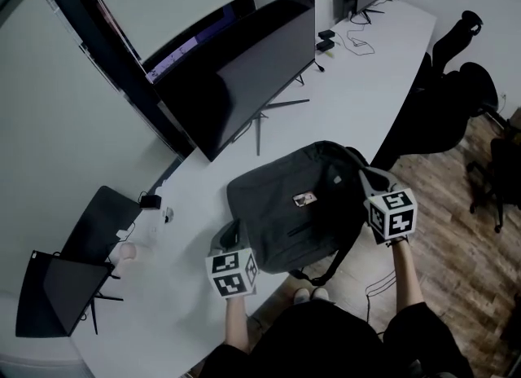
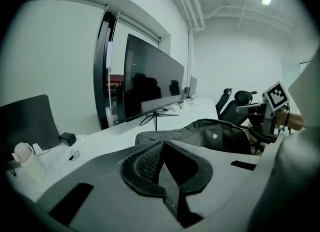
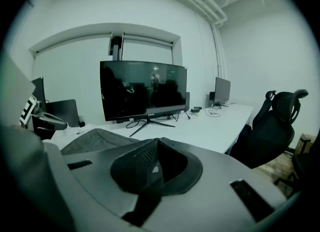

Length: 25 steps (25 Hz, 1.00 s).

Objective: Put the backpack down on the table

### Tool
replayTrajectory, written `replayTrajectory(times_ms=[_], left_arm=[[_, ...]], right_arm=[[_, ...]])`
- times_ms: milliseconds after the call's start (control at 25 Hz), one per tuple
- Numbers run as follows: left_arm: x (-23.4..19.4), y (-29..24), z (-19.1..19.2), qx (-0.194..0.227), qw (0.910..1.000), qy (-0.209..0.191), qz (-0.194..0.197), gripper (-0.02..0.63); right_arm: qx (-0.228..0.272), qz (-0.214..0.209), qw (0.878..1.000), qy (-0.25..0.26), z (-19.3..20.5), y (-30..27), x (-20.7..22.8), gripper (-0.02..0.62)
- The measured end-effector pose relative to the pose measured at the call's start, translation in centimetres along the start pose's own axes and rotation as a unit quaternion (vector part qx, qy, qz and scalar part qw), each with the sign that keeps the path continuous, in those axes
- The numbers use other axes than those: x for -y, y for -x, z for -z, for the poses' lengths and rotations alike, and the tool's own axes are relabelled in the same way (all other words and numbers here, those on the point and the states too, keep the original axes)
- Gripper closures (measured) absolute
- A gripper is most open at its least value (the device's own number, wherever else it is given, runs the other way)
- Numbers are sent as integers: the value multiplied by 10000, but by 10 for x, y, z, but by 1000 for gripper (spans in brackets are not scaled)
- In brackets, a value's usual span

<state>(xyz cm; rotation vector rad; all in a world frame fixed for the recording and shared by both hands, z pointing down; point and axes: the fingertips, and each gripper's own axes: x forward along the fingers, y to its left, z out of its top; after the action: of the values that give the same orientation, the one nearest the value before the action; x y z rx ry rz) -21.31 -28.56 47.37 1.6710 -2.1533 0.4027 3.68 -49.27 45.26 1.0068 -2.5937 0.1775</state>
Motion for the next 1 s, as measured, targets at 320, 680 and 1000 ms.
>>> replayTrajectory(times_ms=[320,680,1000], left_arm=[[13,32,-16,615,9976,95,297,591],[19,57,-40,1250,9908,193,473,591],[15,78,-56,1590,9865,61,387,591]], right_arm=[[828,-273,9941,-641,-13,45,-23,581],[1351,-294,9848,-1056,-22,87,-22,581],[1715,24,9810,-901,-35,119,-18,581]])
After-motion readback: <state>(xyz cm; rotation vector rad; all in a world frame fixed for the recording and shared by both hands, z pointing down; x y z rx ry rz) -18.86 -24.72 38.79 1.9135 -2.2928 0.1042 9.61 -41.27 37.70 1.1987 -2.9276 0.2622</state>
